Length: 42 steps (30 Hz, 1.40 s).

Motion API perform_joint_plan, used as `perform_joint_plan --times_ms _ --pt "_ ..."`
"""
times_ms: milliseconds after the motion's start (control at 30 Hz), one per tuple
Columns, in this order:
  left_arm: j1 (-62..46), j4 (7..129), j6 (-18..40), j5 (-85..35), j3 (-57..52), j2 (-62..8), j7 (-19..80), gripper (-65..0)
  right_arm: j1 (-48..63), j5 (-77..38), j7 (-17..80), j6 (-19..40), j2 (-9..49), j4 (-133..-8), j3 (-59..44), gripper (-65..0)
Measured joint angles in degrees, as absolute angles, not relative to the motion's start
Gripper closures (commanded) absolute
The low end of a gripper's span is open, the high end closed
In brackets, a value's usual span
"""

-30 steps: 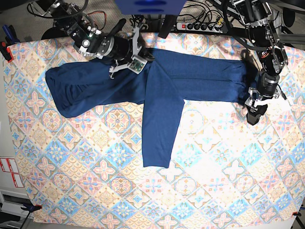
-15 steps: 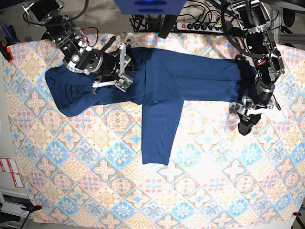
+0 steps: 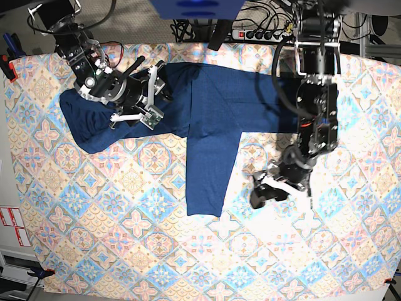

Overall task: Fold the T-shirt properly
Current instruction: 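Move the left gripper to the sleeve cuff and pinch it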

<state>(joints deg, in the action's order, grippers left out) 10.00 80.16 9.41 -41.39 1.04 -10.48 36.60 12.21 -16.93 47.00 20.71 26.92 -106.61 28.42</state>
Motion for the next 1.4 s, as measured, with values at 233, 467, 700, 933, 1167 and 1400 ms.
perform_joint_plan --times_ms 233,467,700,933,1167,1400 --pt "19.4 64.8 9.3 -39.1 8.8 -7.4 35.6 -44.8 12.4 -17.0 47.0 20.6 27.0 -106.6 28.4 -28.8" --pt "23.6 52.8 8.9 -33.2 9.0 -2.5 30.9 -44.8 12.4 -17.0 47.2 20.6 27.0 -106.8 28.4 -28.8" --pt "24.4 51.7 9.3 -23.4 9.0 4.8 30.6 -44.8 12.2 -17.0 47.0 20.6 27.0 -106.8 28.4 -28.8" --pt "24.7 49.3 9.5 -11.4 9.1 7.8 30.5 -44.8 12.2 -17.0 47.0 20.6 27.0 -106.9 28.4 -28.8" --pt "24.3 45.1 9.5 -2.9 9.1 8.0 30.6 -44.8 12.1 -16.9 47.0 20.6 27.0 -106.9 28.4 -28.8" --pt "24.7 41.7 9.7 4.2 9.1 8.6 29.3 -44.8 12.1 -17.0 47.0 20.8 27.0 -106.9 28.4 -28.8"
